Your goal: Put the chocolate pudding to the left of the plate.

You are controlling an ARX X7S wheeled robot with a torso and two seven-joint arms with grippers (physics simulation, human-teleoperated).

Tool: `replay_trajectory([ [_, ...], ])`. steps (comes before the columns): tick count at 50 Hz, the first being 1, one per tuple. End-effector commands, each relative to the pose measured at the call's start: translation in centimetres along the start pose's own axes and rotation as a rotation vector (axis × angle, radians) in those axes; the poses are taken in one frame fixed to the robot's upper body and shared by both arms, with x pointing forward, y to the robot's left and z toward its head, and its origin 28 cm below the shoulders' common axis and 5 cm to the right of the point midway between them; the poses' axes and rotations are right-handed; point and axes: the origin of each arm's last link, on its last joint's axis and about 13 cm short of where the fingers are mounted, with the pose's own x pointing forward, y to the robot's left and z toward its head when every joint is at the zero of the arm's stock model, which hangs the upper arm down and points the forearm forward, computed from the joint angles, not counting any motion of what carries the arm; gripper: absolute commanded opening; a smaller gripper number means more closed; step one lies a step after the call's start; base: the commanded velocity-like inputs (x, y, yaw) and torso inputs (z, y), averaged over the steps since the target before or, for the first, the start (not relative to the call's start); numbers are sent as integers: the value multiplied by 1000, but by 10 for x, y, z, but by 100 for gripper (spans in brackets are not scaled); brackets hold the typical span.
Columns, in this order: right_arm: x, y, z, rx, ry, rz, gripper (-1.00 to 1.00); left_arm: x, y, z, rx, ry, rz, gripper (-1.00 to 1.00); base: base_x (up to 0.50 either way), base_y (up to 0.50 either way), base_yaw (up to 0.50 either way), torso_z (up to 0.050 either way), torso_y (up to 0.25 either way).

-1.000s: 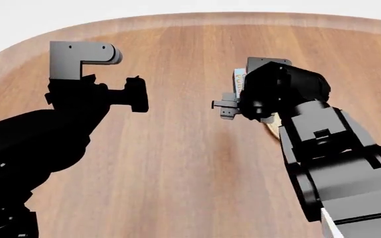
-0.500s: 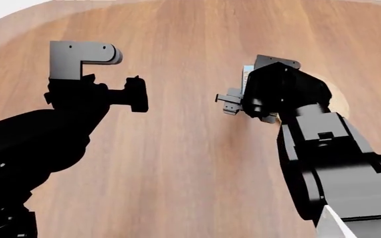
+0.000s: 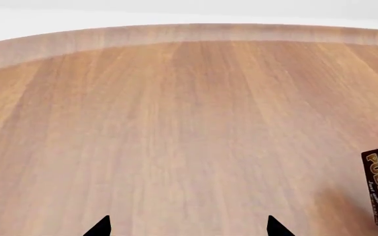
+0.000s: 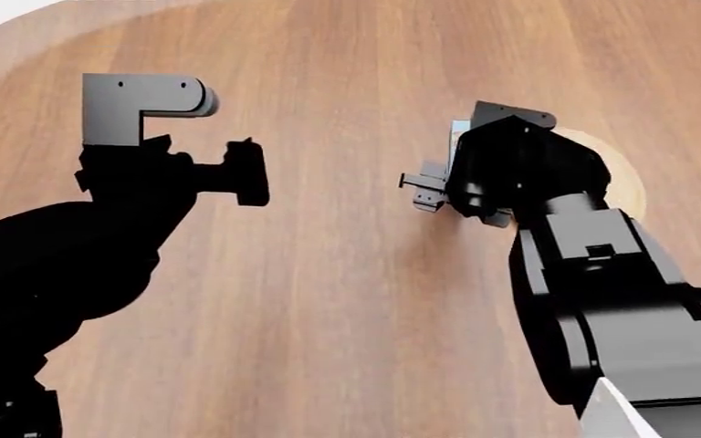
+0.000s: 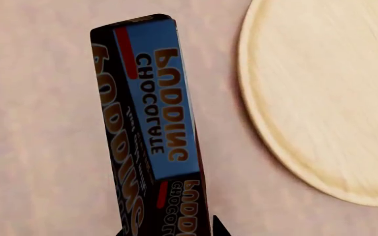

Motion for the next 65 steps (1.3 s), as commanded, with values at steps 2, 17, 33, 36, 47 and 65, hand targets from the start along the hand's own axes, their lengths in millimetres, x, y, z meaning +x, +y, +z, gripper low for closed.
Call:
replay_trajectory([
  [2, 5, -1, -6, -9, 14, -11, -100, -1, 3, -1, 0, -2, 6, 100, 0, 0, 0, 0, 0],
  [17, 4, -1, -6, -23, 26, 4, -100, 0, 4, -2, 0, 2, 10, 100, 0, 0, 0, 0, 0],
  [33, 1, -1, -2, -23, 15, 12, 100, 0, 2, -1, 2, 1, 10, 100, 0, 0, 0, 0, 0],
  [36, 0, -1, -1, -25, 11, 12, 100, 0, 2, 0, 2, 0, 10, 100, 0, 0, 0, 0, 0],
  [47, -8, 3, 6, -43, -20, 21, 100, -2, 2, 1, 1, -6, 9, 100, 0, 0, 0, 0, 0],
  [65, -31, 0, 31, -56, -74, 18, 100, -10, 1, 6, 11, -30, 17, 100, 0, 0, 0, 0, 0],
])
